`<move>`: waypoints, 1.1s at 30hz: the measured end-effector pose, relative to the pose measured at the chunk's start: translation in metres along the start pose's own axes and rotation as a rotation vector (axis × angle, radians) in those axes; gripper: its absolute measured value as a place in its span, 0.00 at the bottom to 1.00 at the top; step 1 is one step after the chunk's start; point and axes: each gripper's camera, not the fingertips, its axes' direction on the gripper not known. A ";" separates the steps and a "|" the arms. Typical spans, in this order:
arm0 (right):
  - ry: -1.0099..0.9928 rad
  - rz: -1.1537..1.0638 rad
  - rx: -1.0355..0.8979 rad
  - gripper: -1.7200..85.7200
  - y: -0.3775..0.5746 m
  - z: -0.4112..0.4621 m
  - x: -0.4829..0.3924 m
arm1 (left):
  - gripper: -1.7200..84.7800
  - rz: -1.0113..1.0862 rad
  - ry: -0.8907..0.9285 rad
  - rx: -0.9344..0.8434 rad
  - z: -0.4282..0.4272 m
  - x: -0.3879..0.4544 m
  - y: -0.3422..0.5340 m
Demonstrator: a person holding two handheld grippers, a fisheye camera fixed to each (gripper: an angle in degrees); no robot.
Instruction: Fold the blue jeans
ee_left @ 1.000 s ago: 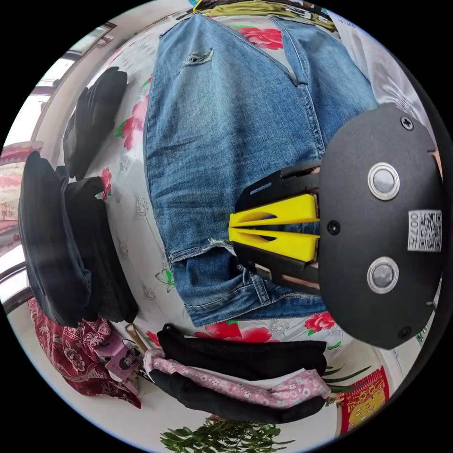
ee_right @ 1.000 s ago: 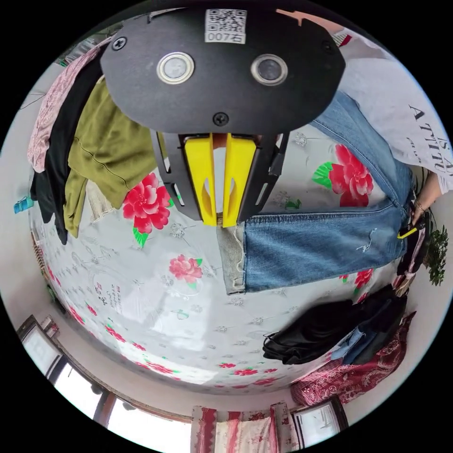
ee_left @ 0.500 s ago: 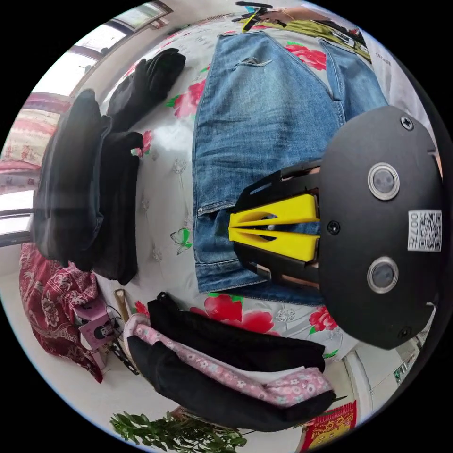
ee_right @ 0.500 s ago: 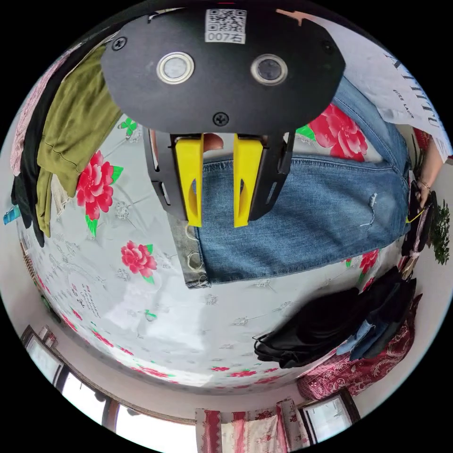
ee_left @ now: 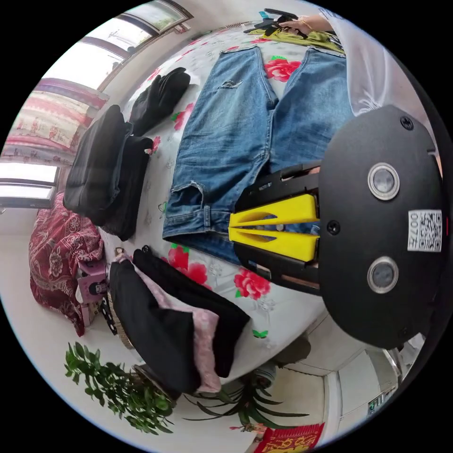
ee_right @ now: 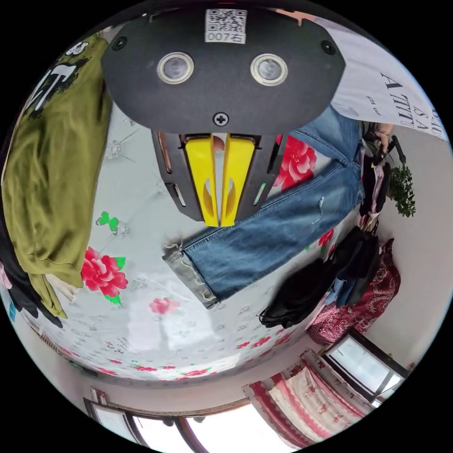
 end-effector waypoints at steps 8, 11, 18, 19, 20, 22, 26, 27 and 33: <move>-0.058 0.315 -0.099 0.08 0.156 -0.044 0.075 | 0.06 -0.397 0.051 -0.108 -0.040 -0.134 0.123; -0.075 0.517 -0.040 0.09 0.205 -0.064 0.108 | 0.11 -0.637 0.286 -0.084 -0.030 -0.177 0.154; -0.196 0.756 0.008 0.09 0.271 -0.066 0.154 | 0.12 -0.657 0.458 -0.208 0.012 -0.204 0.153; -0.201 0.755 0.015 0.09 0.273 -0.065 0.155 | 0.11 -0.645 0.478 -0.269 0.021 -0.205 0.148; -0.201 0.754 0.033 0.09 0.275 -0.065 0.157 | 0.10 -0.639 0.499 -0.306 0.026 -0.207 0.143; -0.200 0.744 0.037 0.08 0.276 -0.066 0.160 | 0.08 -0.609 0.477 -0.328 0.025 -0.213 0.137; -0.195 0.705 0.011 0.04 0.275 -0.065 0.169 | 0.03 -0.552 0.606 -0.258 0.013 -0.230 0.128; -0.242 0.694 0.016 0.03 0.274 -0.065 0.173 | 0.03 -0.547 0.621 -0.248 0.011 -0.233 0.127; -0.387 0.595 0.195 0.02 0.257 -0.095 0.169 | 0.02 -0.607 0.935 -0.073 -0.014 -0.259 0.121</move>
